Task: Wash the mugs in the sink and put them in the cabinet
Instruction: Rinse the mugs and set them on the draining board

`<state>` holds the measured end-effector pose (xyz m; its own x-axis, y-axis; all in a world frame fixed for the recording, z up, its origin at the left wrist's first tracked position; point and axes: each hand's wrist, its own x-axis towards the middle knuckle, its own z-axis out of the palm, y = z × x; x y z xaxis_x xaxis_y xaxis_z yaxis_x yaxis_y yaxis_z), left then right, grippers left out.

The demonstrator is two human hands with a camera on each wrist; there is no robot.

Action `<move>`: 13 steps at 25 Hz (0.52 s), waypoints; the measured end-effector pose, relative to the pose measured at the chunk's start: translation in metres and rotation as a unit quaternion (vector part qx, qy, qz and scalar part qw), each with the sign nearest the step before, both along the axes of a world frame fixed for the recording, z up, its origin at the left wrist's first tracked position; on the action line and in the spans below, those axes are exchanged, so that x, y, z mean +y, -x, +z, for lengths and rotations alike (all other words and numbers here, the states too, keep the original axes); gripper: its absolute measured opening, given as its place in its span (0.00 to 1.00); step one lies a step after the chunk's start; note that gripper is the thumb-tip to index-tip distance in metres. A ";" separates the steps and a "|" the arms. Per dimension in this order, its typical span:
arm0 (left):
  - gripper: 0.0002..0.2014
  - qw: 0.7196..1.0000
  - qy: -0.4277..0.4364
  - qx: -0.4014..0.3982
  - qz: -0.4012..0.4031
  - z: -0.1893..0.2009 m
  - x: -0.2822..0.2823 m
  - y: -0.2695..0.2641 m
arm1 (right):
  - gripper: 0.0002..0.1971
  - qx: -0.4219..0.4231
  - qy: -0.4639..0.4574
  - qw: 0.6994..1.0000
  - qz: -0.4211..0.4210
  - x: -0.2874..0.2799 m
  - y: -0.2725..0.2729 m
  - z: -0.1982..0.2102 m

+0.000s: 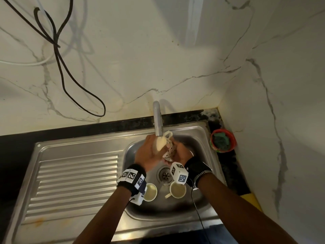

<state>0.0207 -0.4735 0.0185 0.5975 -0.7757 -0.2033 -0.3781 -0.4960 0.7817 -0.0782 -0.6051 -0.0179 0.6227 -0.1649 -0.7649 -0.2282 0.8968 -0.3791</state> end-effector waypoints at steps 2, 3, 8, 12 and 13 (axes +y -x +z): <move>0.26 0.995 0.021 0.090 0.036 0.010 -0.003 0.001 | 0.34 -0.006 -0.021 1.000 0.009 0.002 -0.002 0.003; 0.23 0.991 0.021 0.123 0.055 0.009 -0.005 -0.001 | 0.34 -0.015 -0.021 0.999 0.021 0.003 -0.003 0.003; 0.13 0.988 0.030 0.137 0.070 0.006 -0.024 0.002 | 0.32 -0.003 -0.036 0.999 -0.035 0.000 -0.004 0.006; 0.12 0.962 0.063 0.236 0.120 0.020 -0.029 0.003 | 0.28 0.028 -0.021 0.999 -0.035 0.002 0.003 0.004; 0.12 0.961 0.055 0.242 0.123 0.023 -0.031 0.002 | 0.27 0.030 -0.018 0.999 -0.035 0.003 0.005 0.004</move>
<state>0.0186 -0.5043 0.0416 0.6225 -0.6555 -0.4277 0.1607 -0.4278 0.8895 -0.0830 -0.6024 -0.0135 0.5638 -0.1781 -0.8065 -0.1849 0.9245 -0.3334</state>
